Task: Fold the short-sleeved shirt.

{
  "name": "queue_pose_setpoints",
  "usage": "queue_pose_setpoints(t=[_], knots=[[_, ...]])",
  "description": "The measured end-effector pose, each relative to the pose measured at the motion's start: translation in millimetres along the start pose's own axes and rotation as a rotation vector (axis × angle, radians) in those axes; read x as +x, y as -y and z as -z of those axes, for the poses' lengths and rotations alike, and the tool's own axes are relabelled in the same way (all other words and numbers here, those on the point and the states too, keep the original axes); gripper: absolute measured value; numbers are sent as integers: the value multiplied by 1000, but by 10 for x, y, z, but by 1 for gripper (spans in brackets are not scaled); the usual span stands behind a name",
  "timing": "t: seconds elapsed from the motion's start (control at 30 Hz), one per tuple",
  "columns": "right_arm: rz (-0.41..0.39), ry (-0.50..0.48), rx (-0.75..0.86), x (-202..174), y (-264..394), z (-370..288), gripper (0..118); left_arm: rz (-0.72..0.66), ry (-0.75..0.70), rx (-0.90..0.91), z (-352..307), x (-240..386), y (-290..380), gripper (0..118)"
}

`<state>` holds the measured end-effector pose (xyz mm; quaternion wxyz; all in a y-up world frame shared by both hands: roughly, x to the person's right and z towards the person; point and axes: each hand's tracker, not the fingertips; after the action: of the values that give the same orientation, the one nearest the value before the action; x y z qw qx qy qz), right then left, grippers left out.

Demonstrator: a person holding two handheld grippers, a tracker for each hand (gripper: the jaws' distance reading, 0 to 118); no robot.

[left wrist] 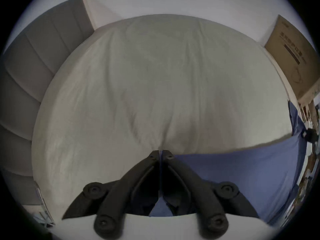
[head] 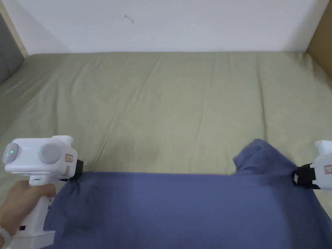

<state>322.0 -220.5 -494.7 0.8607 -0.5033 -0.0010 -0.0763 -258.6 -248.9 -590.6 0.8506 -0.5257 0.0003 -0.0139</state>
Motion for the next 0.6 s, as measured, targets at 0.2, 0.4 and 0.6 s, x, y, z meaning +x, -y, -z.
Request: queue_pose_setpoints(t=[0.2, 0.4, 0.6], knots=[[-23, 4, 25, -18, -2, -312, 1, 9, 33, 39, -422, -92, 67, 1], [-16, -2, 73, -14, 185, -883, 1, -11, 54, 122, -1157, -268, 352, 1], [-35, 5, 107, -132, 748, -1480, 1, 3, 44, 159, -1748, -387, 1031, 1]])
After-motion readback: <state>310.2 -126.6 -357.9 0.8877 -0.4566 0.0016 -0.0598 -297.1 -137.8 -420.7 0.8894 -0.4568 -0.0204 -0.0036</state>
